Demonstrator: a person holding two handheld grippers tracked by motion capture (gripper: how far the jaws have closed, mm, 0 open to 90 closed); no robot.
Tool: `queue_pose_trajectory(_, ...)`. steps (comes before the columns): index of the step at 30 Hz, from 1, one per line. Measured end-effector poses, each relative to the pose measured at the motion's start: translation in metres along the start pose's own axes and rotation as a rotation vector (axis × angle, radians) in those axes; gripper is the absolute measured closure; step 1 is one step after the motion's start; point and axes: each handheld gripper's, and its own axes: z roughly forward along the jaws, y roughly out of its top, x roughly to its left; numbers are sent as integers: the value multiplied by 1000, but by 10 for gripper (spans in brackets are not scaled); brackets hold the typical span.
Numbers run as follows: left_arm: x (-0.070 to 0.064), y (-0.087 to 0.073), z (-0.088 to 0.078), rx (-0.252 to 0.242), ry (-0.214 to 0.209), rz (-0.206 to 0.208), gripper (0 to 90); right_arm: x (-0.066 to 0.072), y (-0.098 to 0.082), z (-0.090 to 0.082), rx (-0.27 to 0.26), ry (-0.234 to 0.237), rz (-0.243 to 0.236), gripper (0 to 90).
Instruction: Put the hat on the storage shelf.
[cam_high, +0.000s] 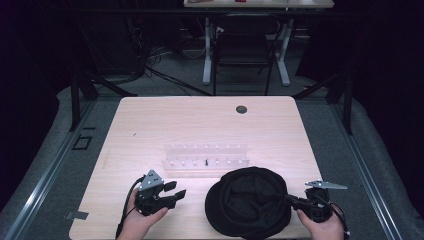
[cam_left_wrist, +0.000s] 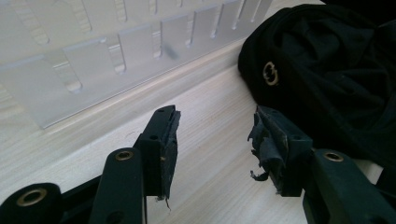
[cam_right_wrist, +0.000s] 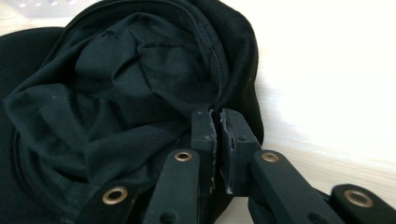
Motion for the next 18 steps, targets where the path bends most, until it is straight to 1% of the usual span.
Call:
queue_pose_trajectory(1, -2, 1, -1, 0, -7, 3, 500, 6, 0, 3, 3, 13, -12, 842)
queue_pose_trajectory(2, -2, 1, -1, 0, -7, 3, 499, 6, 0, 3, 3, 13, -12, 842)
queue_pose_trajectory(3, -3, 1, -1, -3, -7, 9, 500, 13, 0, 6, 16, 28, -18, 841)
queue_pose_trajectory(4, -4, 1, -2, -4, -9, 8, 500, 13, 0, 6, 16, 28, -18, 841)
queue_pose_trajectory(5, -5, 2, -2, -4, -13, 10, 501, 18, 1, 9, 14, 42, -26, 840)
queue_pose_trajectory(6, -5, 2, -3, -4, -19, 8, 501, 18, 1, 9, 14, 42, -26, 840)
queue_pose_trajectory(9, -7, 2, -5, -4, -30, 11, 510, 25, 1, 12, 20, 50, -45, 839)
queue_pose_trajectory(13, -12, 2, -3, -2, -55, -3, 510, 27, 1, 15, 13, 56, -50, 839)
queue_pose_trajectory(14, -13, 3, -2, 1, -61, 5, 509, 28, 1, 15, 13, 57, -52, 840)
queue_pose_trajectory(16, -15, 3, -1, 1, -66, -2, 502, 29, 1, 15, 16, 58, -51, 839)
queue_pose_trajectory(18, -17, 4, 1, 2, -73, 9, 501, 29, 1, 16, 10, 60, -56, 839)
